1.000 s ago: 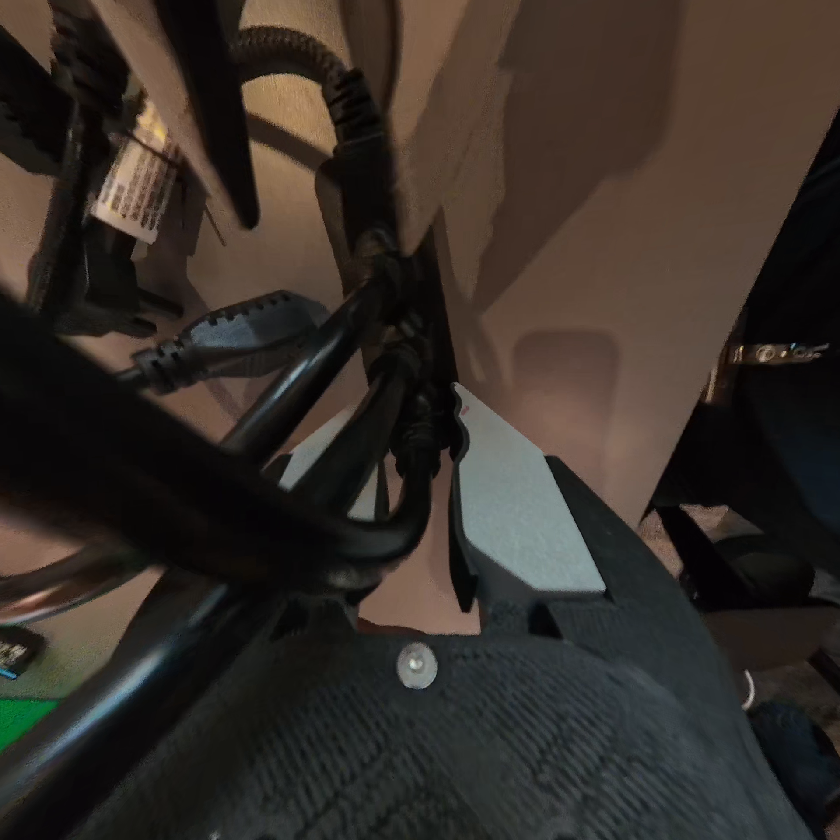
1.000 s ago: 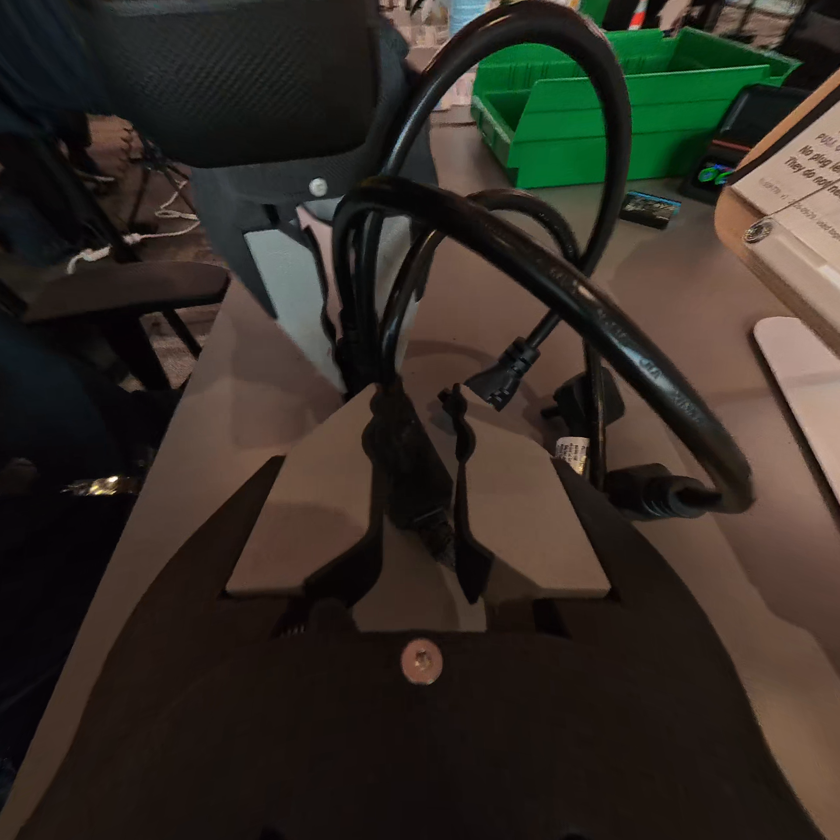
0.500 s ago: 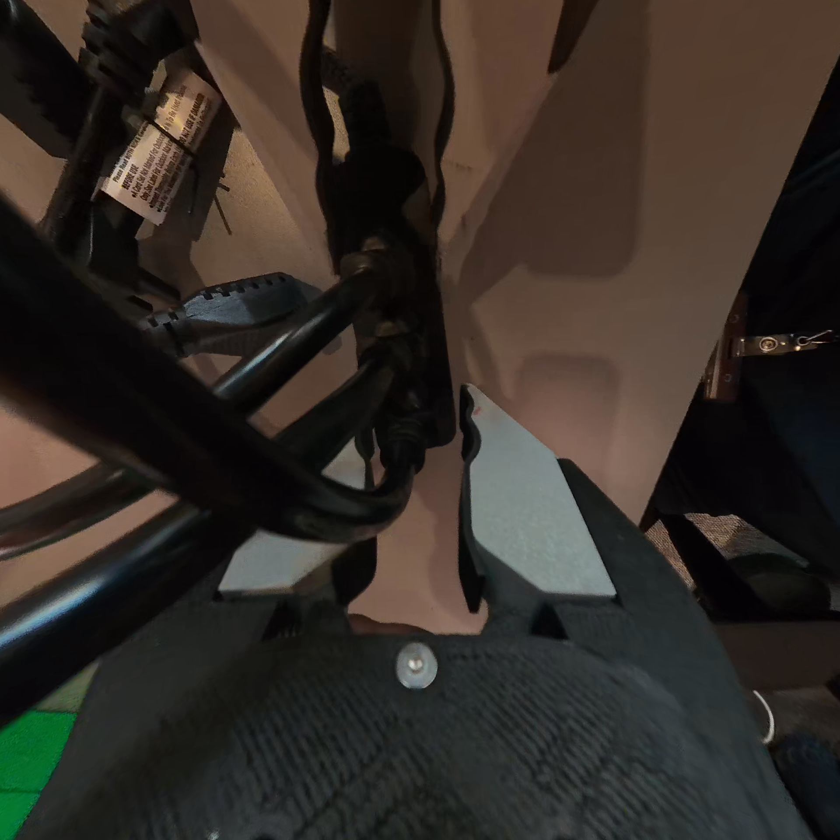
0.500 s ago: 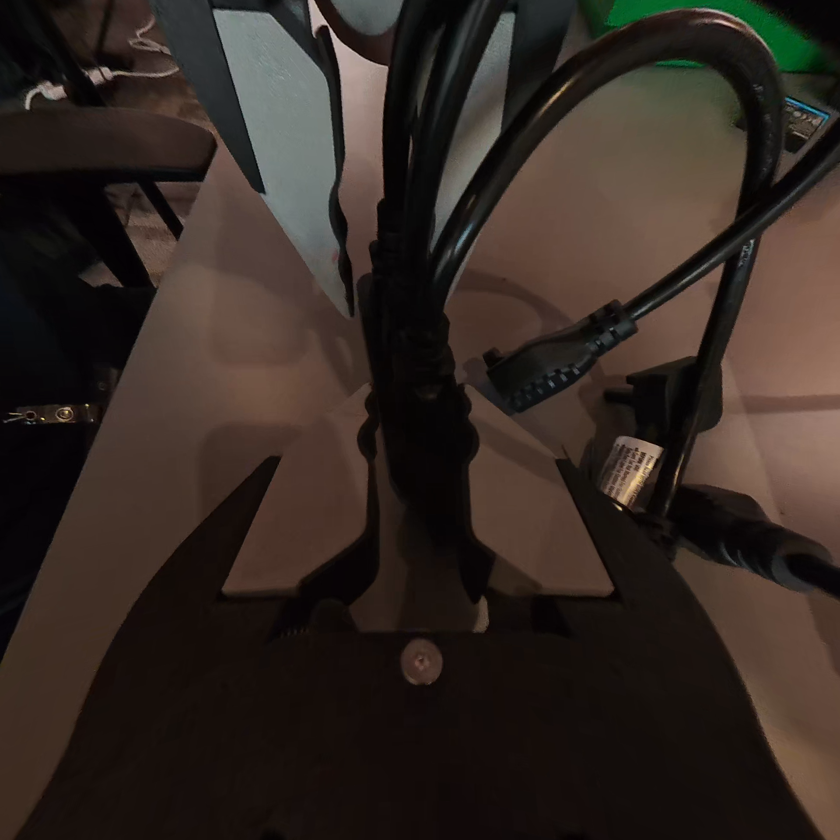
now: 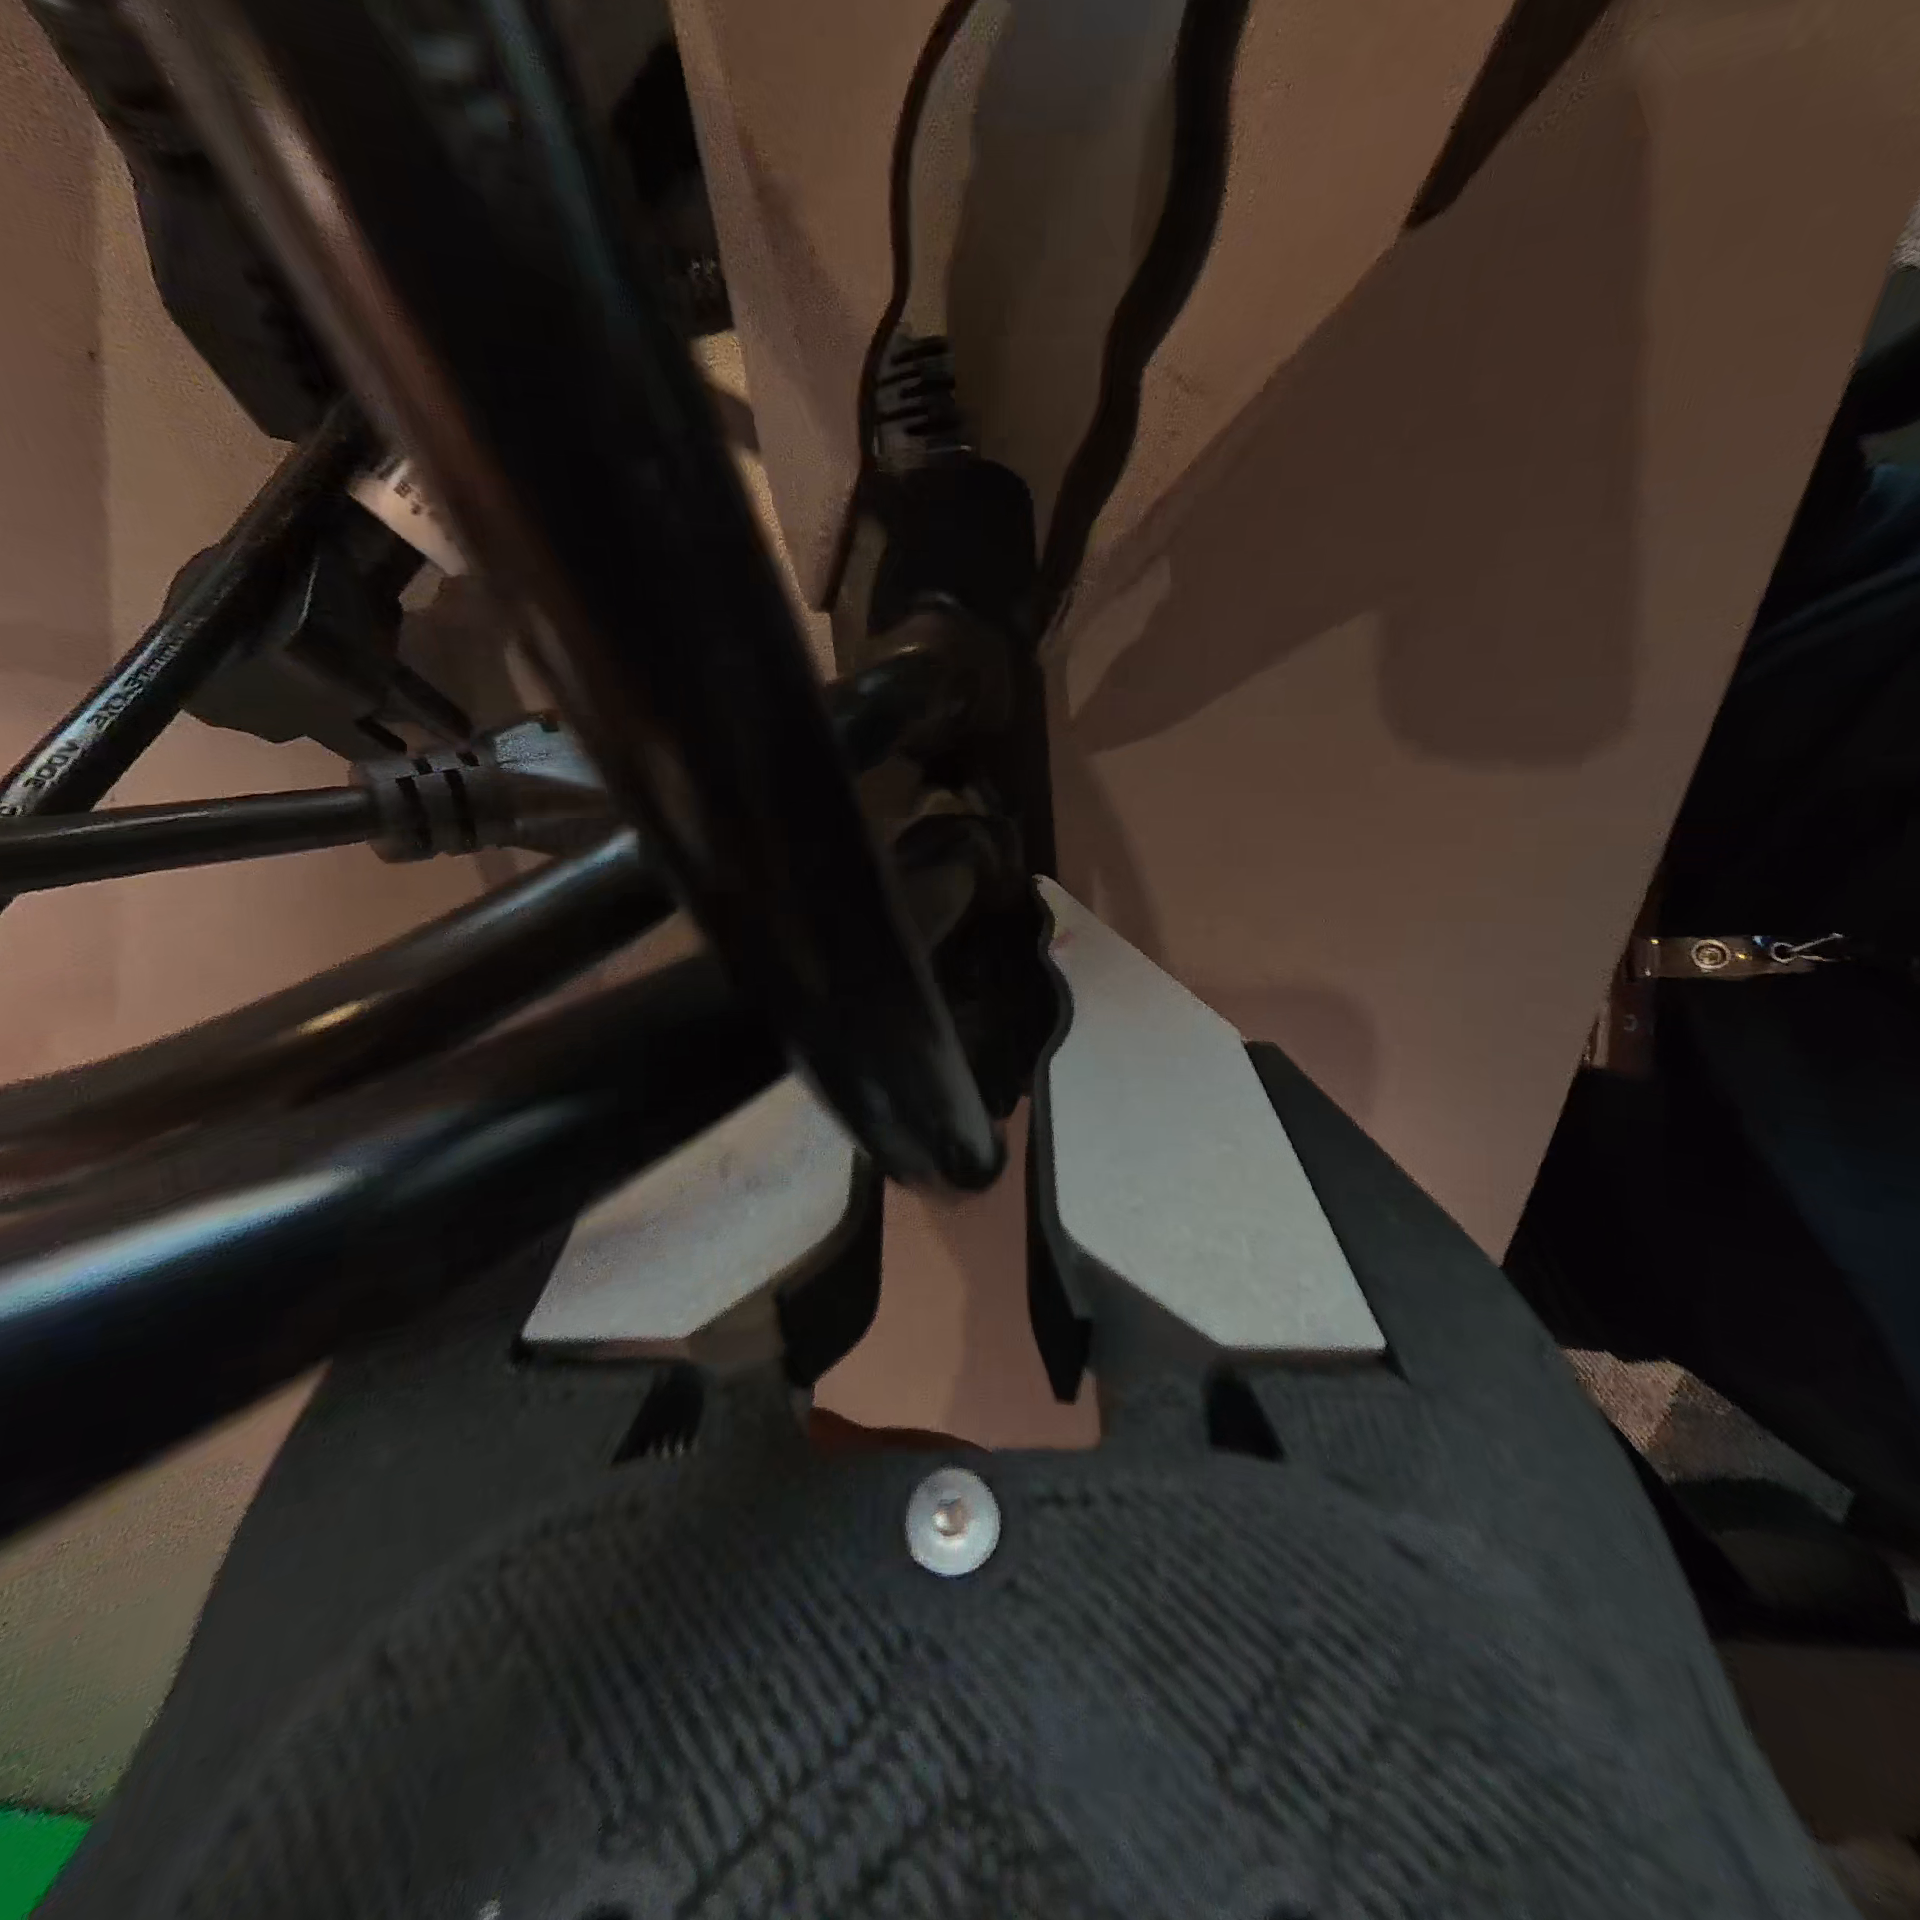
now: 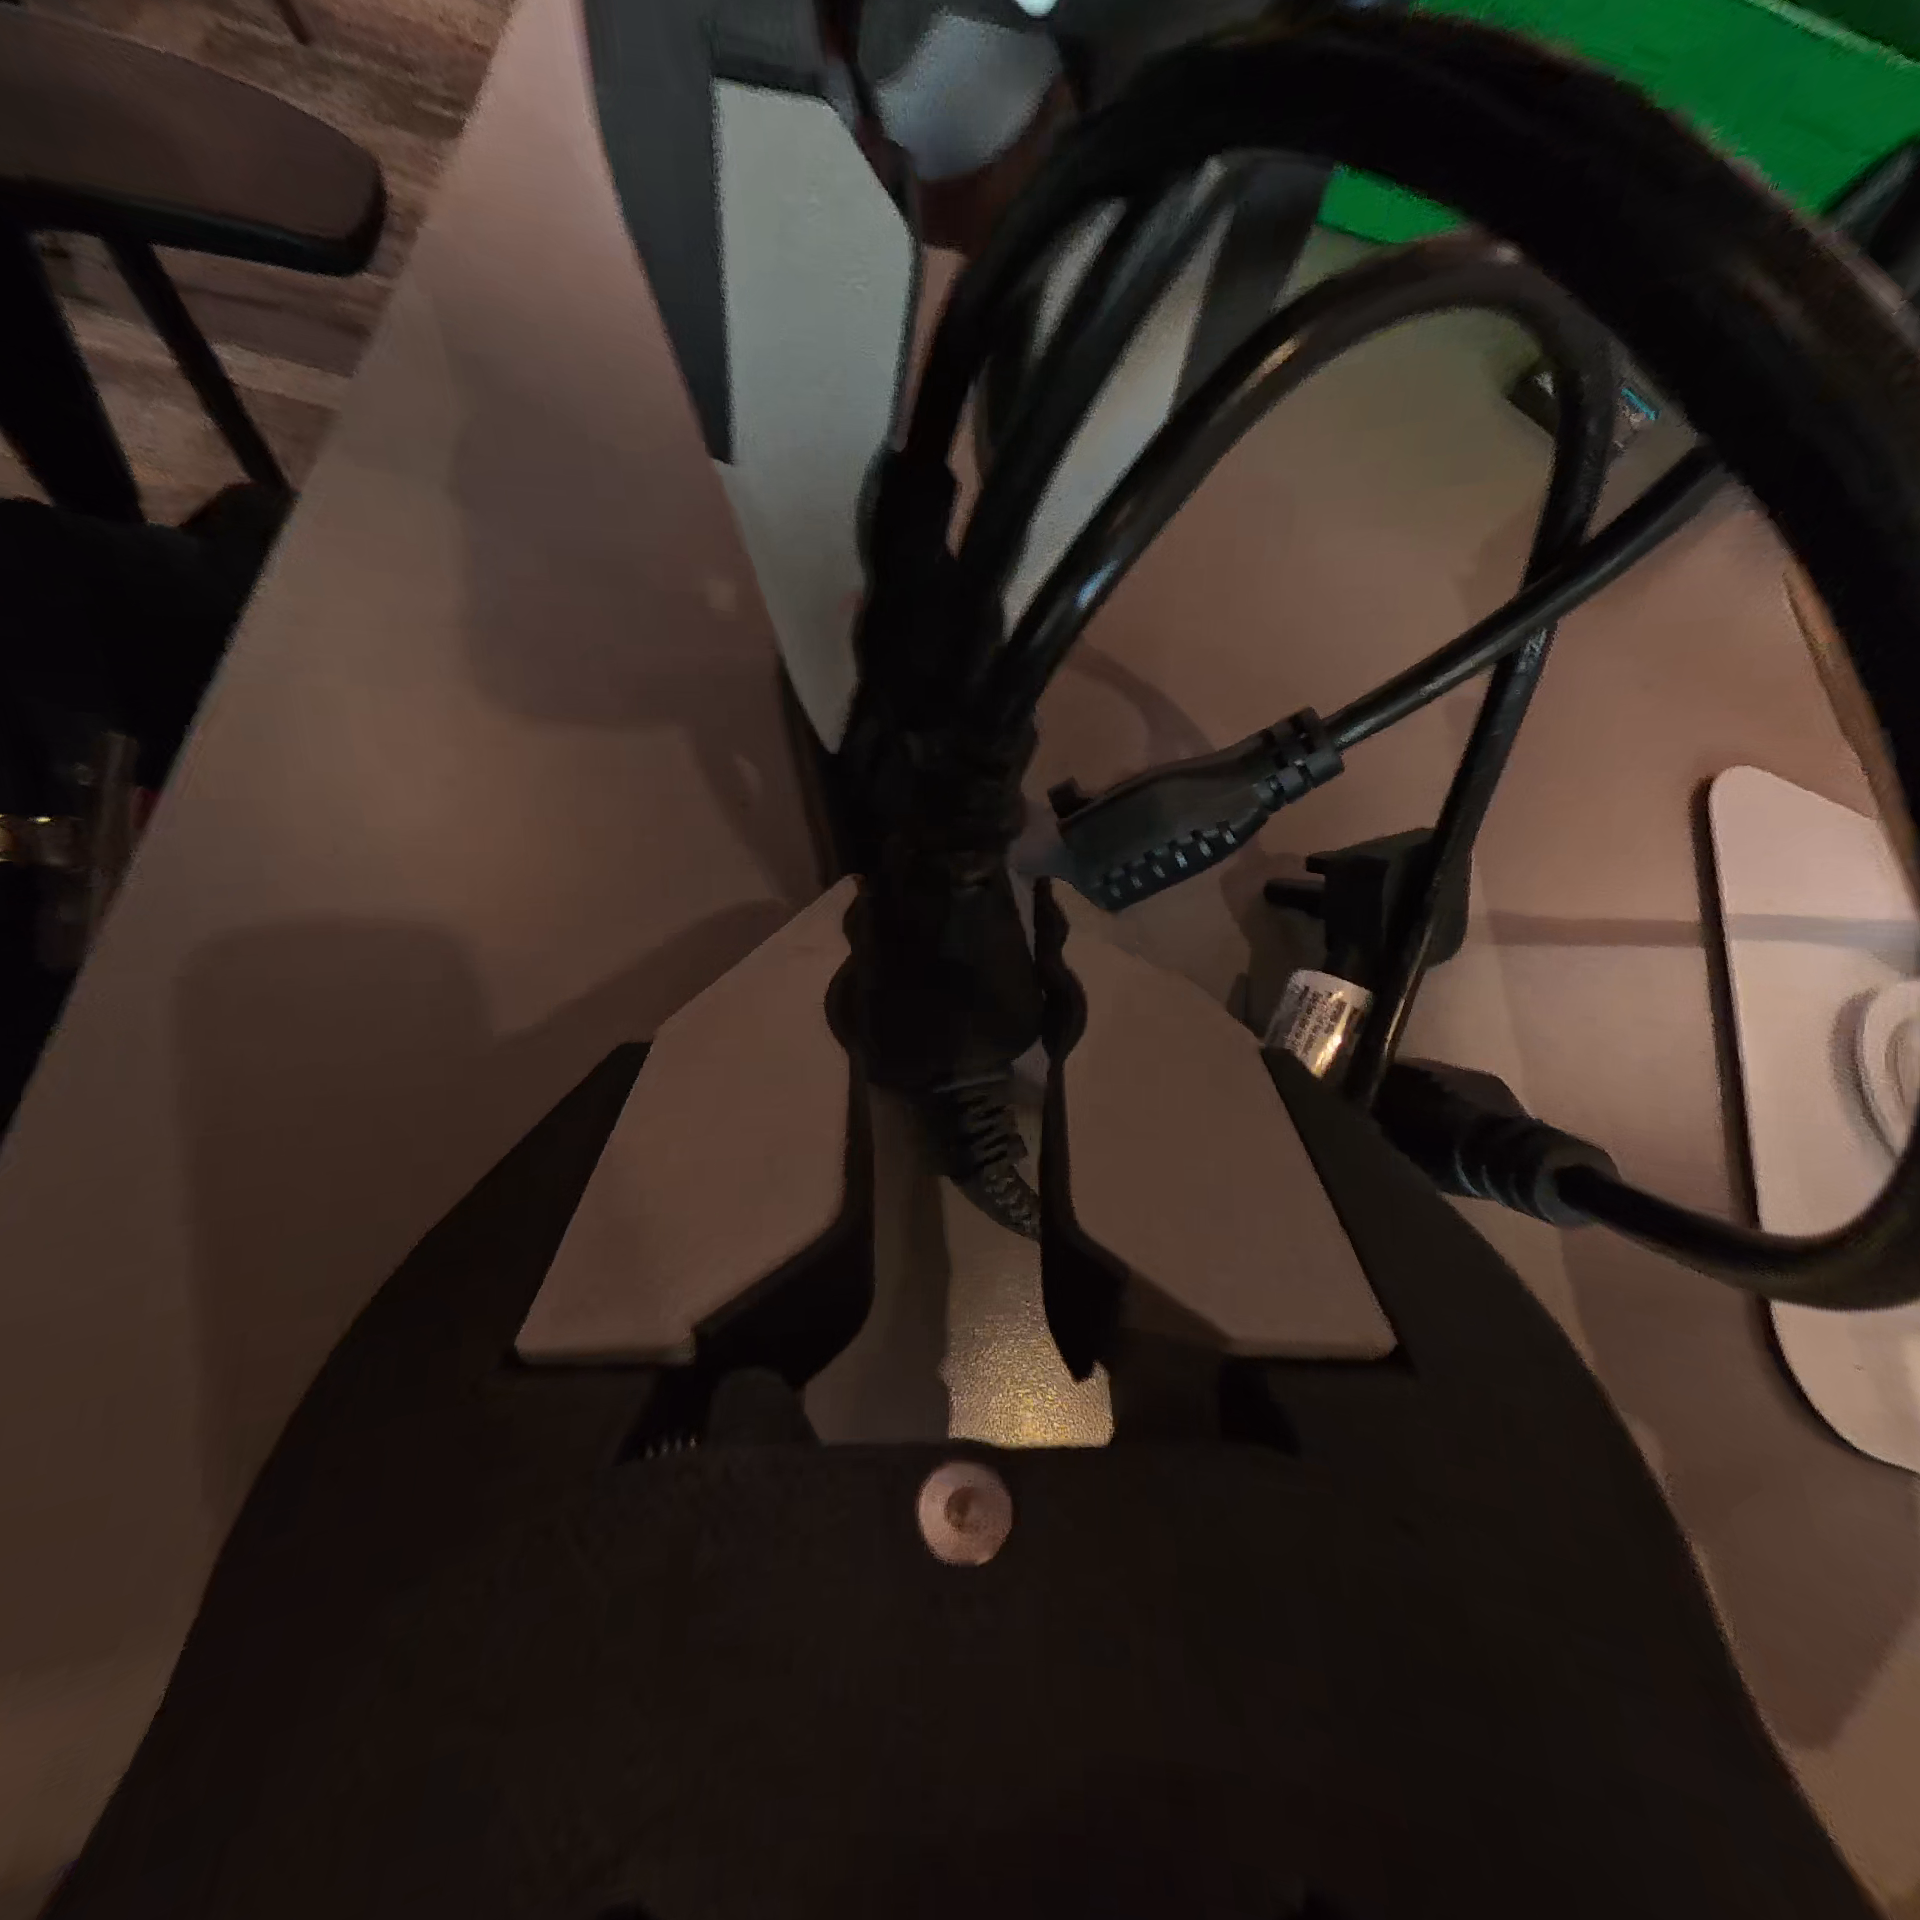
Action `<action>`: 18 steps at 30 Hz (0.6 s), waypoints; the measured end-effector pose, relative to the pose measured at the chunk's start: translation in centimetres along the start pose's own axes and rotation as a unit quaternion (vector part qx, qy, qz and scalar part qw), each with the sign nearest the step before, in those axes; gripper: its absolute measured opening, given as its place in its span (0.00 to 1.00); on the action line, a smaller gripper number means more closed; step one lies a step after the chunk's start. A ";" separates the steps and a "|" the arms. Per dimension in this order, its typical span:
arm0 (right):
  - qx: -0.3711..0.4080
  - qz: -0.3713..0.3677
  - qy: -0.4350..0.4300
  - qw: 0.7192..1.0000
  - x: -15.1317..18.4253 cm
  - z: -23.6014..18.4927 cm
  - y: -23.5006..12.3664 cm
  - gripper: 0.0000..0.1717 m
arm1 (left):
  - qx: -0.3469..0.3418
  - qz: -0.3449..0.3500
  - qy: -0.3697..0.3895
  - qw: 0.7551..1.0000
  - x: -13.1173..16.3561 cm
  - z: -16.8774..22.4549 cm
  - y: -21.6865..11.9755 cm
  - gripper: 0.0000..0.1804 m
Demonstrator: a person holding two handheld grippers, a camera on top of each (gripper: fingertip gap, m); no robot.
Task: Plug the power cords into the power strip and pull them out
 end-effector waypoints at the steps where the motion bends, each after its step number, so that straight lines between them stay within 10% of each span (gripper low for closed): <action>1: -0.006 -0.003 0.007 1.000 0.2 0.0 0.2 0.17 | -0.002 0.007 0.001 1.000 0.1 0.0 0.0 0.12; 18: -0.043 0.042 0.038 0.997 -0.2 0.0 -0.8 0.15 | 0.021 0.214 0.004 0.977 2.4 -0.4 0.3 0.14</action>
Point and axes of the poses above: each gripper's, where its closed fingertips meet, y out along the fingers, x out of its underside, z = x × y across the jaws, the point moved 6 cm from there along -y, back along the fingers, and after that the axes turned 5 degrees about x, right-handed, at the moved point
